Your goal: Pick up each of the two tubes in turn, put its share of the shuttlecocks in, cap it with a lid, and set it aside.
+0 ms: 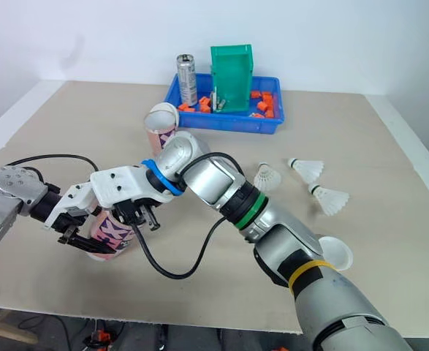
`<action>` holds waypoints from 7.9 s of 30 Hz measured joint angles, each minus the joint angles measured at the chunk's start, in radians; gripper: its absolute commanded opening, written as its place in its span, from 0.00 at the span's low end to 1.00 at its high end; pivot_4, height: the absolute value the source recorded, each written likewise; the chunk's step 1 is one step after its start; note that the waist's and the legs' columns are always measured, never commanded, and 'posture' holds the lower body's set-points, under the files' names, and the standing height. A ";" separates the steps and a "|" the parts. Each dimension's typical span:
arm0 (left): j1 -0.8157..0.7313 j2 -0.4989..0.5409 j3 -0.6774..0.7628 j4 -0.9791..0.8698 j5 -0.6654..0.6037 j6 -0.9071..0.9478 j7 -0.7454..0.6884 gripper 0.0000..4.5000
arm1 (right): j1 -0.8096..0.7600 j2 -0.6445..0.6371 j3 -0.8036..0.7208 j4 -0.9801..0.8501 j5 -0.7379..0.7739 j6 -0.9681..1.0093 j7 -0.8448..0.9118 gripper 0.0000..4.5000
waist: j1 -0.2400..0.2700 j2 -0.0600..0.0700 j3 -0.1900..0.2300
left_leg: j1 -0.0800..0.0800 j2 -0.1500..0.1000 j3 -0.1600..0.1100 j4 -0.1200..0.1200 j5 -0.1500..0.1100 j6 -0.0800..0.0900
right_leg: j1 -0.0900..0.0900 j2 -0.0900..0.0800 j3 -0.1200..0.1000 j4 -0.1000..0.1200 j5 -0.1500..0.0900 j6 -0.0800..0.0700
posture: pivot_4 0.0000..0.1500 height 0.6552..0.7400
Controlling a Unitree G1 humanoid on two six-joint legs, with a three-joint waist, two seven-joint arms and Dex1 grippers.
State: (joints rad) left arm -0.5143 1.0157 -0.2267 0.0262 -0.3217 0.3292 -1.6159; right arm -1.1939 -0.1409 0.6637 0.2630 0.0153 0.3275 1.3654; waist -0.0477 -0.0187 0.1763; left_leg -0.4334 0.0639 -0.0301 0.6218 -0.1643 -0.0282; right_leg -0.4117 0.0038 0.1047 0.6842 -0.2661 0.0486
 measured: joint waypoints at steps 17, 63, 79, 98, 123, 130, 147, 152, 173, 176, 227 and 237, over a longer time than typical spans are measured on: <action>0.000 -0.015 0.010 -0.012 0.009 0.003 0.006 0.65 | -0.076 -0.248 -0.255 -0.019 0.164 0.075 0.165 0.01 | 0.006 0.001 0.001 | -0.001 0.003 0.000 -0.002 0.001 -0.002 | -0.003 0.004 0.001 0.001 0.000 -0.002 | 1.00 0.95; -0.040 -0.704 -0.052 0.279 0.018 -0.306 0.233 0.65 | 0.664 -0.928 -0.356 -0.297 -0.028 -0.099 0.134 0.63 | 0.001 0.001 0.003 | -0.005 -0.002 0.008 0.005 0.001 -0.003 | -0.005 0.001 0.012 -0.002 0.007 0.011 | 1.00 0.95; -0.019 -0.725 -0.024 0.332 -0.002 -0.323 0.227 0.65 | 0.627 -0.914 -0.352 -0.271 -0.062 -0.124 0.144 0.01 | -0.001 0.001 0.002 | 0.005 -0.001 0.008 0.005 0.000 -0.003 | 0.004 0.002 0.012 -0.002 0.004 0.006 | 1.00 0.95; -0.088 -0.693 -0.065 0.403 0.010 -0.326 0.141 0.65 | 0.032 -0.709 -0.440 -0.492 0.311 0.192 0.176 0.01 | -0.013 0.002 -0.003 | 0.008 0.000 0.007 -0.002 0.000 -0.004 | 0.005 0.003 0.012 -0.002 0.001 0.002 | 1.00 0.95; -0.131 -0.653 -0.101 0.389 0.039 -0.302 0.094 0.65 | -0.043 -0.583 -0.230 -0.347 0.170 -0.028 0.204 0.01 | -0.013 0.002 -0.003 | 0.007 0.000 0.003 -0.004 -0.002 -0.003 | 0.005 0.004 0.009 -0.001 0.000 0.004 | 1.00 0.95; -0.131 -0.654 -0.108 0.382 0.040 -0.302 0.102 0.65 | -0.029 -0.612 -0.208 -0.391 0.186 -0.048 0.204 0.01 | -0.012 0.002 -0.003 | 0.007 0.000 0.003 -0.004 -0.002 -0.003 | 0.005 0.004 0.009 -0.001 0.000 0.004 | 1.00 0.95; -0.117 -0.652 -0.121 0.344 0.040 -0.284 0.124 0.65 | 0.058 -0.637 -0.188 -0.444 0.075 -0.299 0.190 0.32 | 0.000 0.000 -0.005 | 0.008 0.000 0.002 -0.004 -0.003 -0.004 | 0.006 0.004 0.007 -0.001 -0.003 0.004 | 1.00 0.95; -0.116 -0.651 -0.122 0.349 0.041 -0.277 0.127 0.65 | 0.075 -0.616 -0.212 -0.447 0.040 -0.304 0.176 0.70 | -0.001 0.001 -0.012 | 0.010 0.000 0.002 -0.004 -0.003 -0.004 | 0.008 0.004 0.007 -0.001 -0.004 0.002 | 1.00 0.95; -0.111 -0.643 -0.122 0.348 0.042 -0.280 0.118 0.65 | 0.128 -0.638 -0.183 -0.451 0.165 -0.178 0.204 0.02 | -0.002 -0.001 -0.015 | 0.011 0.001 0.001 -0.004 -0.006 -0.002 | 0.008 0.005 0.006 -0.001 -0.006 0.001 | 1.00 0.95; -0.111 -0.643 -0.124 0.354 0.044 -0.278 0.124 0.65 | 0.138 -0.632 -0.182 -0.456 0.122 -0.241 0.202 0.02 | -0.003 -0.003 -0.022 | 0.013 0.001 0.002 -0.004 -0.006 -0.002 | 0.010 0.005 0.006 -0.001 -0.008 -0.003 | 1.00 0.95; 0.068 -0.260 0.314 -0.185 -0.421 0.193 0.188 0.99 | 0.950 -0.596 -0.552 -0.760 0.428 0.266 -0.348 0.93 | -0.001 -0.008 0.000 | 0.003 0.001 0.000 -0.002 -0.010 -0.004 | 0.004 0.005 0.007 -0.002 -0.009 0.003 | 1.00 0.95; 0.199 -0.185 0.386 -0.325 -0.474 0.284 0.286 0.99 | 0.887 -0.501 -0.454 -0.664 0.411 0.186 -0.321 0.93 | 0.000 -0.008 0.003 | 0.004 0.001 -0.001 -0.003 -0.010 -0.005 | 0.004 0.006 0.006 -0.002 -0.010 0.001 | 1.00 0.95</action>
State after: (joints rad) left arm -0.3153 0.8305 0.1593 -0.2984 -0.7959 0.6132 -1.3301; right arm -0.3068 -0.6416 0.2100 -0.4013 0.4262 0.5138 1.0442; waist -0.0479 -0.0272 0.1797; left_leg -0.4298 0.0653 -0.0315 0.6192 -0.1743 -0.0332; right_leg -0.4077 0.0093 0.1108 0.6823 -0.2761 0.0500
